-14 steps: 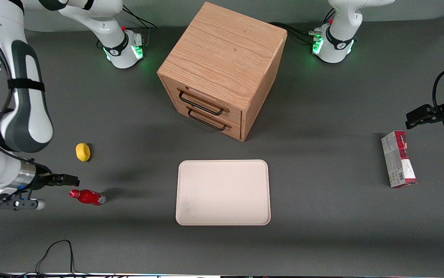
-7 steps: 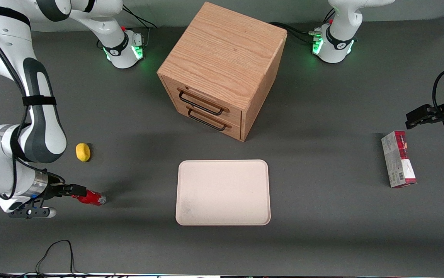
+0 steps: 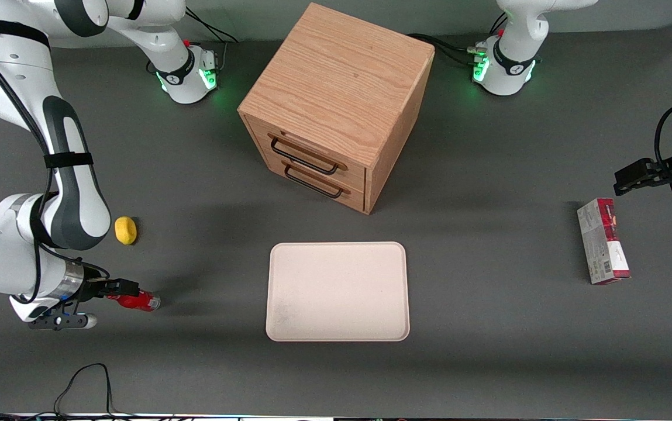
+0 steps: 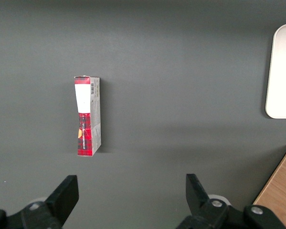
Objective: Place coke bottle on tray
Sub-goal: 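Close the right gripper around the red bottle's neck and lift it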
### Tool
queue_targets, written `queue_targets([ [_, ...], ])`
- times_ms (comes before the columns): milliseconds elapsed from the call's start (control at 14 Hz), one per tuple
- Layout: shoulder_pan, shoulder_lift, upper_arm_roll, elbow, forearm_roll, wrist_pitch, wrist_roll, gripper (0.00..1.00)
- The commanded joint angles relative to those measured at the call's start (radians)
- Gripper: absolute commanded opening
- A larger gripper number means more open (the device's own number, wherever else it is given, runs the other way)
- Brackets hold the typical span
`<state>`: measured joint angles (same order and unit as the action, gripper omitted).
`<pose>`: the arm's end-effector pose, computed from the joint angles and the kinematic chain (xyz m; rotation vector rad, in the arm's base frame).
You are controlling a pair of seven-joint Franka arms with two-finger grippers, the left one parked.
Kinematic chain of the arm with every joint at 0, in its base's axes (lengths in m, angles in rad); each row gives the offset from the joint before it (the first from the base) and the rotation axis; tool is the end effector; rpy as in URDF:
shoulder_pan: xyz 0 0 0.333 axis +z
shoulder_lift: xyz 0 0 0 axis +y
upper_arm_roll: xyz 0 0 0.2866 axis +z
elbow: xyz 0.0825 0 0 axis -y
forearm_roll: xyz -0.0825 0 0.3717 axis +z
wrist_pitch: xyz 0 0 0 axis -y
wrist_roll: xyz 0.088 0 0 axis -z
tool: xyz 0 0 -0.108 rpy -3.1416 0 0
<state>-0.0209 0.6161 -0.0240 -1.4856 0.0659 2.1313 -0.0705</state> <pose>0.6860 -0.0253 0.2970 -3.1005 0.0062 -0.0500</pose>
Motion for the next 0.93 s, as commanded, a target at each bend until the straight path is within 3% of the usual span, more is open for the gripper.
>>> queue_targets([
  [0, -0.014, -0.009, 0.015, -0.015, -0.012, 0.021, -0.022, 0.10],
  [71, -0.017, -0.009, 0.016, -0.013, -0.012, 0.019, -0.022, 0.00],
  [500, -0.013, -0.039, 0.016, 0.043, 0.000, -0.031, -0.011, 0.00],
  [857, 0.004, -0.072, 0.018, 0.394, -0.018, -0.481, 0.075, 0.00],
])
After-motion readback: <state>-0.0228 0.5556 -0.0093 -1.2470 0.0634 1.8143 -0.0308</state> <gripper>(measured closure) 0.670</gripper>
